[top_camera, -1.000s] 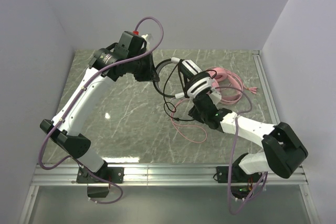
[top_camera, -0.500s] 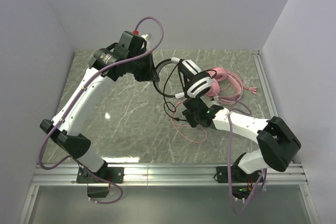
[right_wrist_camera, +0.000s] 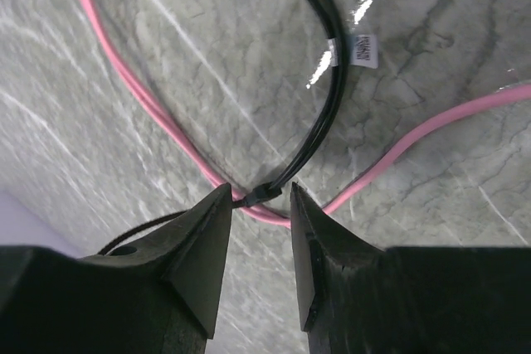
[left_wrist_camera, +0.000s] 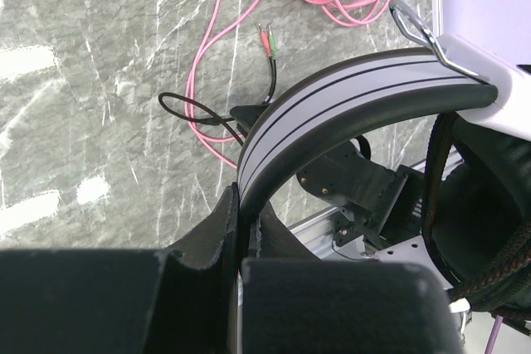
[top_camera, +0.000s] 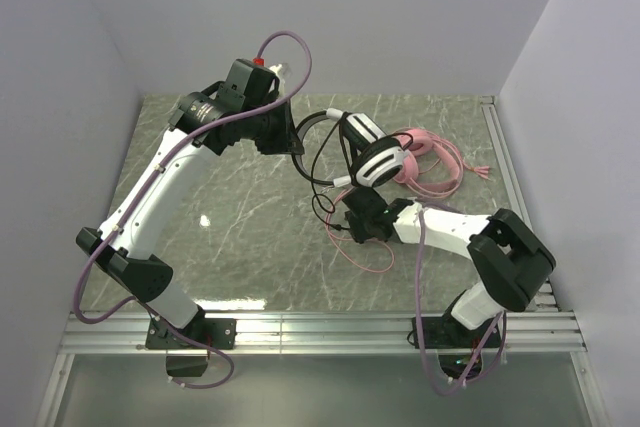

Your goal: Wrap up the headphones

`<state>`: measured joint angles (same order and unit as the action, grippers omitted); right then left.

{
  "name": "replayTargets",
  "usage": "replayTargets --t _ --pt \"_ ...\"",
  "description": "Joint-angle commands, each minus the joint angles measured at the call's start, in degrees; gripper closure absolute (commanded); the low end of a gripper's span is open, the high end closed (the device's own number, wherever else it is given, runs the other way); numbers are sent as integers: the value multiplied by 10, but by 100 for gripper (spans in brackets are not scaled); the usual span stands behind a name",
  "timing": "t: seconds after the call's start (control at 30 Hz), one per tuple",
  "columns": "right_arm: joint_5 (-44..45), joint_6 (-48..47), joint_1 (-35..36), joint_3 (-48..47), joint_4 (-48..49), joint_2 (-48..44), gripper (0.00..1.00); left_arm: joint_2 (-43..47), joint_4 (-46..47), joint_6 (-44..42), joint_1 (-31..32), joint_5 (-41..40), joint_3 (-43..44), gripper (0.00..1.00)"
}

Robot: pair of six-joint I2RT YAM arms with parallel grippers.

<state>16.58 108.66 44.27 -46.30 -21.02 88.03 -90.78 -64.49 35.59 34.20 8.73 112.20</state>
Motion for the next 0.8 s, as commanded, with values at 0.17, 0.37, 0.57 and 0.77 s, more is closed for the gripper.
replayTargets --t 0.17,0.37,0.57,0.77 --pt "1 72 4 -15 2 24 58 40 54 6 -3 23 14 100" --pt "-5 93 4 -6 12 36 59 40 56 6 -4 24 14 100" --pt "-15 112 4 4 25 54 61 41 58 6 -4 24 11 100" --pt "-53 146 -5 21 47 74 86 44 57 7 -4 30 16 100"
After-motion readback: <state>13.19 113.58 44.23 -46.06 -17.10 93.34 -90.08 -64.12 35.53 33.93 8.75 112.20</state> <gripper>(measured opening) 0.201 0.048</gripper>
